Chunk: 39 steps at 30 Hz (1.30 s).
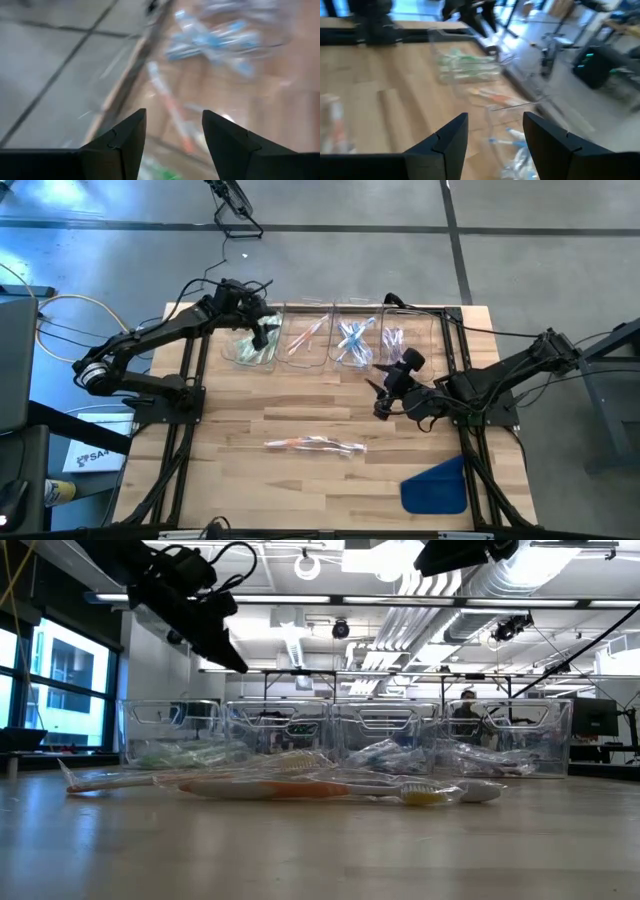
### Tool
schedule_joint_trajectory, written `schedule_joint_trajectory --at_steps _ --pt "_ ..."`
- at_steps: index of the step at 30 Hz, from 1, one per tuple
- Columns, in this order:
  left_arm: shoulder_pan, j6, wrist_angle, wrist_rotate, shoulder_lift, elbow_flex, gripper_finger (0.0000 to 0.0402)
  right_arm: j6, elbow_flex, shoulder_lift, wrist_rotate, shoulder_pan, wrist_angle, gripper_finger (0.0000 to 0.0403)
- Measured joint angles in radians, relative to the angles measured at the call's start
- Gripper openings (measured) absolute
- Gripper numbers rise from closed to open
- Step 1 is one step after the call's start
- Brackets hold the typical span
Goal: Pick & Place Toothbrushes
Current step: Put the orange toothbrush into the middle left transparent bin
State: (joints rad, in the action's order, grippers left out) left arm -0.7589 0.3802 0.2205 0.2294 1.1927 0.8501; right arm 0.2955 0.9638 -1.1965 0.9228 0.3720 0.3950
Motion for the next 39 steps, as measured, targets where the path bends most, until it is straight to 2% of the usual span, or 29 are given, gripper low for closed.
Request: schedule_joint_trajectory --at_steps 4,11,18,24,30,34,39 --pt "0.000 0.006 0.008 0.127 0.000 0.000 0.0189 0.000 0.000 0.000 -0.087 0.000 0.000 0.0183" --pt "0.000 -0.065 0.020 0.135 0.000 0.000 0.0189 0.000 0.000 0.000 -0.086 0.000 -0.002 0.0183" --pt "0.073 0.081 0.016 0.142 -0.021 0.000 0.0178 0.063 0.000 0.000 -0.086 0.000 -0.002 0.0183" --pt "0.185 0.151 0.019 0.095 -0.125 0.000 0.0140 0.101 0.000 0.000 -0.087 0.000 -0.002 0.0183" --pt "0.286 0.216 0.126 -0.077 -0.239 0.000 0.0106 0.105 0.000 0.000 -0.085 -0.001 -0.005 0.0183" --pt "0.363 0.204 0.207 -0.136 -0.297 0.000 0.0090 0.104 0.000 0.000 -0.085 -0.001 -0.010 0.0183" --pt "0.508 0.195 0.128 -0.216 -0.358 -0.067 0.0070 0.104 0.000 0.000 -0.085 -0.001 -0.010 0.0183"
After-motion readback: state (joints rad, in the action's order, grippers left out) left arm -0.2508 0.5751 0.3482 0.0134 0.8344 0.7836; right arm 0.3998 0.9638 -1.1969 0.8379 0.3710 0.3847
